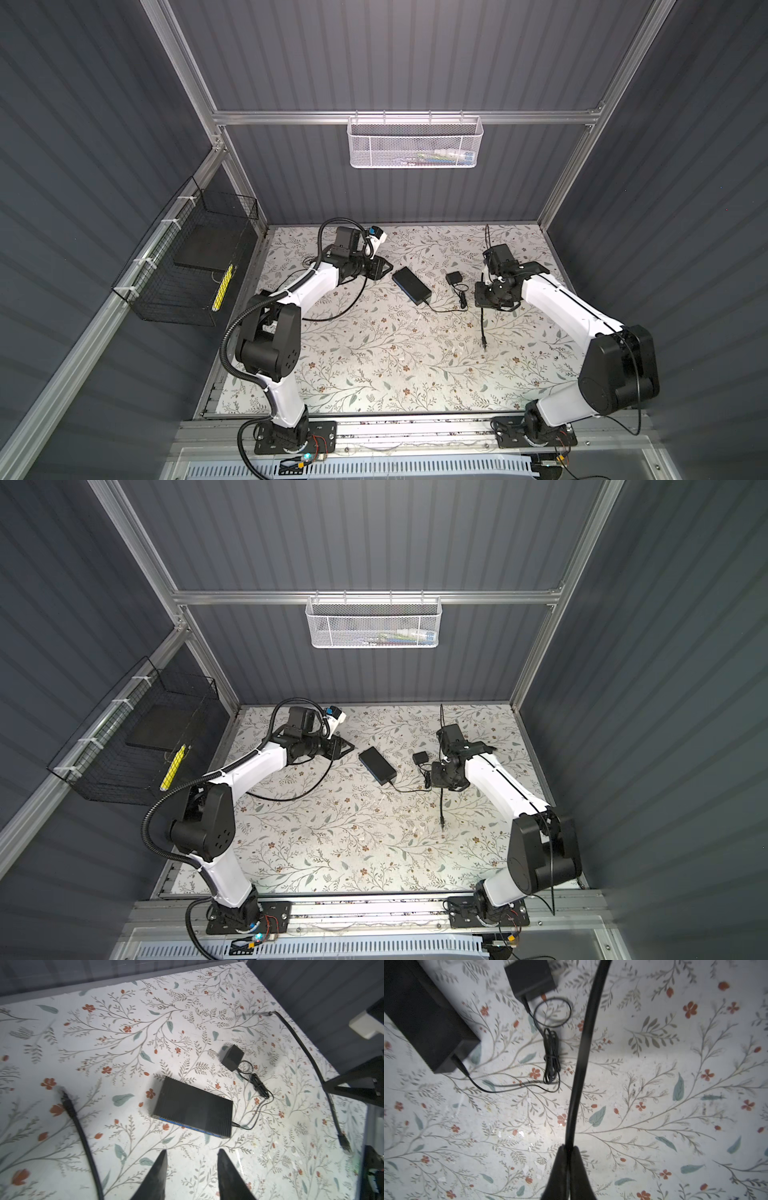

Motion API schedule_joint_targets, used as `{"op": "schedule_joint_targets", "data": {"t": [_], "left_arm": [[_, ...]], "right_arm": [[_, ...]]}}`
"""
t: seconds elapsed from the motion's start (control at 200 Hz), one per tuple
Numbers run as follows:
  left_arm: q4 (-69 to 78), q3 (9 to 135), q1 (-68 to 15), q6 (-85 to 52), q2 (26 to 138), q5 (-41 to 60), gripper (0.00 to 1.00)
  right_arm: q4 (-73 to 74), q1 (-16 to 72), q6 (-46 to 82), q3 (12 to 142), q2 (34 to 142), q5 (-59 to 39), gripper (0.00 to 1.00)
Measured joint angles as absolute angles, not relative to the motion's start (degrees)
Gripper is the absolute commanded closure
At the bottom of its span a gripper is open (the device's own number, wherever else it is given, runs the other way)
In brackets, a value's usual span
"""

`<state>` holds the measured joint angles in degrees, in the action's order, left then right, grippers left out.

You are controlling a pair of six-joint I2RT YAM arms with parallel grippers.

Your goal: Insert the plug into the switch port

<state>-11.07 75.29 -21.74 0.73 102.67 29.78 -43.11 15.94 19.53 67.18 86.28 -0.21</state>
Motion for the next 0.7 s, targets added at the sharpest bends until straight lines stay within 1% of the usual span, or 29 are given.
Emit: {"op": "schedule_joint_targets", "data": {"t": [0.175,0.37,0.505,0.7], "left_arm": [[-5.82,70.94,-26.63,-2.50,102.00,36.40,0.58],[2.46,68.03,-31.79,-7.68,101.75,42.09,0.56],[6.46,67.55,-32.27,-10.39,101.73,43.16,0.51],[12.03,66.87,-34.35,-13.98,101.73,43.62,0.48]], "right_arm": [[-37.04,15.88,23.07,70.50,85.60,-2.66,1.00],[-29.98,15.88,27.46,70.94,85.60,-3.68,0.98],[-25.04,15.94,30.68,70.11,85.58,-3.90,0.98],[-19.99,16.43,34.57,67.85,84.77,-3.18,0.97]]}}
